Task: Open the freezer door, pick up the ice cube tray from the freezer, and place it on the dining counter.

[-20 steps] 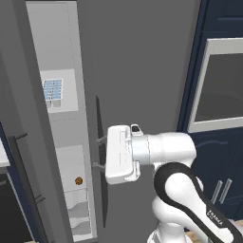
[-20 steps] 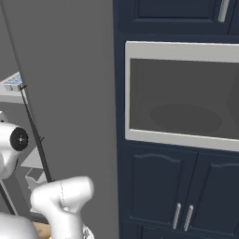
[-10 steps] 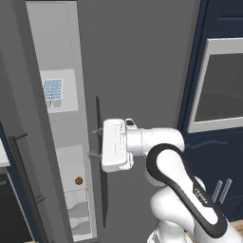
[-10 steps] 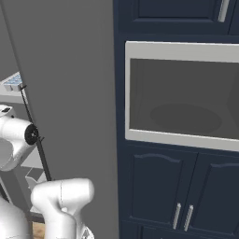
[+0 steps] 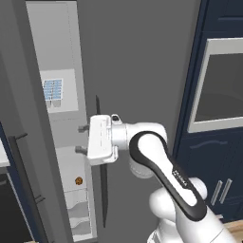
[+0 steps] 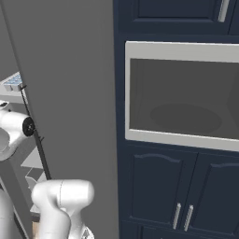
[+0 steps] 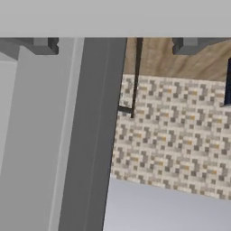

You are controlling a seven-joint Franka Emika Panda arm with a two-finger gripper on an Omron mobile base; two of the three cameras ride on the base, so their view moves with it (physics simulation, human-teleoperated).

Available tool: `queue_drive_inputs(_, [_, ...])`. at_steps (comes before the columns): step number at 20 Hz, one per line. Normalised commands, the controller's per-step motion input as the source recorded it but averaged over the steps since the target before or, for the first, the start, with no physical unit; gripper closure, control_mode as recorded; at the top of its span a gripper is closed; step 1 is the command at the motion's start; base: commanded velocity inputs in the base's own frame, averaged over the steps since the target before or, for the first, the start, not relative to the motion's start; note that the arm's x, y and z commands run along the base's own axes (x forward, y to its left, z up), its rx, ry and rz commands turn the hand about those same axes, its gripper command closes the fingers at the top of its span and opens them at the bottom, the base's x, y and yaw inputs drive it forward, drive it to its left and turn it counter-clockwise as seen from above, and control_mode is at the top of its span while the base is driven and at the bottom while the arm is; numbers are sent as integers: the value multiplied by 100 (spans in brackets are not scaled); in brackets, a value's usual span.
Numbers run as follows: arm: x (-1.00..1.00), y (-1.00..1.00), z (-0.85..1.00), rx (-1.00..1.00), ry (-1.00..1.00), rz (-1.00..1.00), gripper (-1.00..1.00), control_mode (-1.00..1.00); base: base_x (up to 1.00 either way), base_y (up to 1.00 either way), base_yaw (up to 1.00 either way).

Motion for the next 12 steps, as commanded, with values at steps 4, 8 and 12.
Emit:
queue_drive_inputs(4, [26,31,0,0,0,1,-100,-100,0,0,0])
queue_drive_inputs(8, [23,33,0,0,0,1,-100,-100,0,0,0])
queue_drive_inputs(12, [14,33,0,0,0,1,-100,-100,0,0,0])
